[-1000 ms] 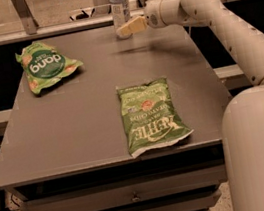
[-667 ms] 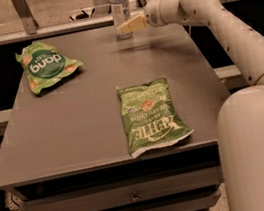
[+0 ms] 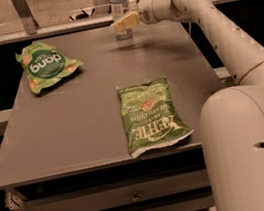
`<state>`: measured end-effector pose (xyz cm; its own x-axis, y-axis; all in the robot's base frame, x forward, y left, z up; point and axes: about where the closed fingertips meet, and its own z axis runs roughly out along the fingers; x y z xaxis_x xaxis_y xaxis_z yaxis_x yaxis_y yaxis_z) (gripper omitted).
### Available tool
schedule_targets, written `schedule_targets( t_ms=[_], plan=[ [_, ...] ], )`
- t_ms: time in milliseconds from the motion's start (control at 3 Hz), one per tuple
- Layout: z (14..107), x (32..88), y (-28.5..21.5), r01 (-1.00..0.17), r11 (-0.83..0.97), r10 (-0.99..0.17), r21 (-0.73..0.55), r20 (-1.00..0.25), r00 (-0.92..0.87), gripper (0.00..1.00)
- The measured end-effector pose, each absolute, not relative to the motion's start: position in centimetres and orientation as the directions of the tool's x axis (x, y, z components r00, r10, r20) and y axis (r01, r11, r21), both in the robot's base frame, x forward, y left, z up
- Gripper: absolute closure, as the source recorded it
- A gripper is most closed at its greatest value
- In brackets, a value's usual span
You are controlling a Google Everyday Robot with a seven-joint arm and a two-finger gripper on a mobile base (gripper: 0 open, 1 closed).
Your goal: Pick blue plastic bottle
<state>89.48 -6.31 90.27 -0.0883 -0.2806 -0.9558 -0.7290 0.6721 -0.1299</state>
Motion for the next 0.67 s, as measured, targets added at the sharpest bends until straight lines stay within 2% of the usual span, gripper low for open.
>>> schedule_targets(
  t_ms=[333,667],
  plan=[
    [90.37,89.84,-4.77,-0.749,0.649,-0.286,-0.137,-0.955,-0.073,0.17],
    [90.31,90.08,-4.22,-0.755,0.642,-0.287,-0.135,-0.955,-0.073,0.41]
  ],
)
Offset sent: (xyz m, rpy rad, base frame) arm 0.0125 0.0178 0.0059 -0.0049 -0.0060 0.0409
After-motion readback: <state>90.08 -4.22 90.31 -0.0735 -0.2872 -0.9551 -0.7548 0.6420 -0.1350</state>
